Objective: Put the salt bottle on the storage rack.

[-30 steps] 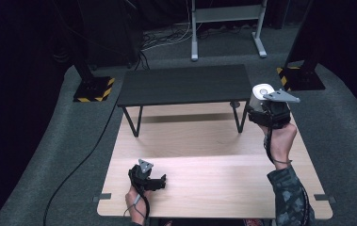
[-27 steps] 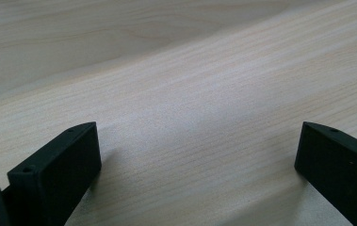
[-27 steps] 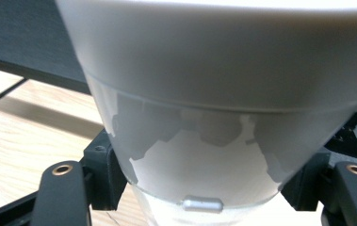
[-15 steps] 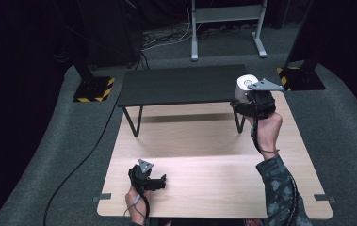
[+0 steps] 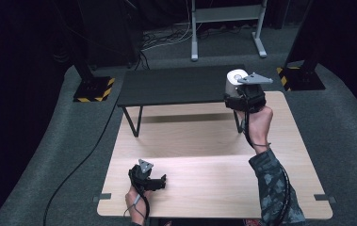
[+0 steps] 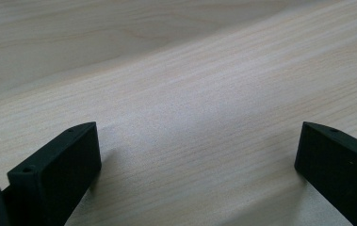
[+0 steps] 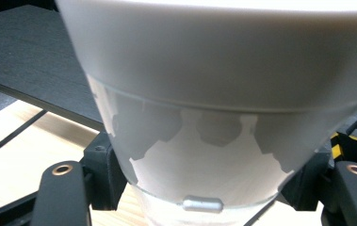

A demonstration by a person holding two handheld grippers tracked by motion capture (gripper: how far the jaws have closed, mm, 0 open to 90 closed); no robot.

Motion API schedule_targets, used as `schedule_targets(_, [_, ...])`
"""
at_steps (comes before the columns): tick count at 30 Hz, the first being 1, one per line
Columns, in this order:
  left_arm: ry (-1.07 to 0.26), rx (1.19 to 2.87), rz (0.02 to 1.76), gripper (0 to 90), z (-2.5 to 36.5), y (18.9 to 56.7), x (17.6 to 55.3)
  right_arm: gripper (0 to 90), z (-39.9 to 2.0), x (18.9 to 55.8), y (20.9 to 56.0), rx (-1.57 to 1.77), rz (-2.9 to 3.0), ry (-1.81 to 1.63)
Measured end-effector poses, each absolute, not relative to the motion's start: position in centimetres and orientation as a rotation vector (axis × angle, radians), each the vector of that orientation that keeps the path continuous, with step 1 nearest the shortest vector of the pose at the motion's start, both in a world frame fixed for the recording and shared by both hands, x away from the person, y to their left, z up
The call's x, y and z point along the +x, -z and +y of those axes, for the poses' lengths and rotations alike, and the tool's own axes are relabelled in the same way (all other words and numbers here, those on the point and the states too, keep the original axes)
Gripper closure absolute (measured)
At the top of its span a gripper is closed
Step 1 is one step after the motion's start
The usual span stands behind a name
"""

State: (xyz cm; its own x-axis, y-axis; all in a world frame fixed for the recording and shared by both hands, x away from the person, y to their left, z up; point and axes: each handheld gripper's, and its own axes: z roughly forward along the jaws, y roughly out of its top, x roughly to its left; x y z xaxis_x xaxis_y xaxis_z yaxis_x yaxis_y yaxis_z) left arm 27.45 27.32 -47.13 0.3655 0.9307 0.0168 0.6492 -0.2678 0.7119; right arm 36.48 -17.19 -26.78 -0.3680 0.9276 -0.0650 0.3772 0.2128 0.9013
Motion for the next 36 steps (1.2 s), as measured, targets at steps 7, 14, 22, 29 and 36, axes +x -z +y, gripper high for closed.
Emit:
schedule_targets(7, [-0.587,2.016,1.36,0.2,27.3,47.1,27.5,29.2,-16.1,37.7,26.7,1.207,1.879,-1.14])
schedule_targets(14, [-0.585,2.017,1.359,0.2,27.4,47.1,27.5,29.1,-14.8,38.8,26.4,1.198,1.895,-1.156])
schedule_targets(22, [-0.582,2.021,1.353,0.2,27.4,47.1,27.5,29.2,-13.0,40.1,26.2,1.184,1.918,-1.167])
schedule_targets(29, [-0.582,2.022,1.351,0.2,27.4,47.1,27.5,29.2,-11.8,41.2,26.1,1.175,1.939,-1.172])
schedule_targets(36, [-0.583,2.023,1.349,0.2,27.4,47.1,27.5,29.2,-10.6,42.3,26.1,1.171,1.957,-1.188])
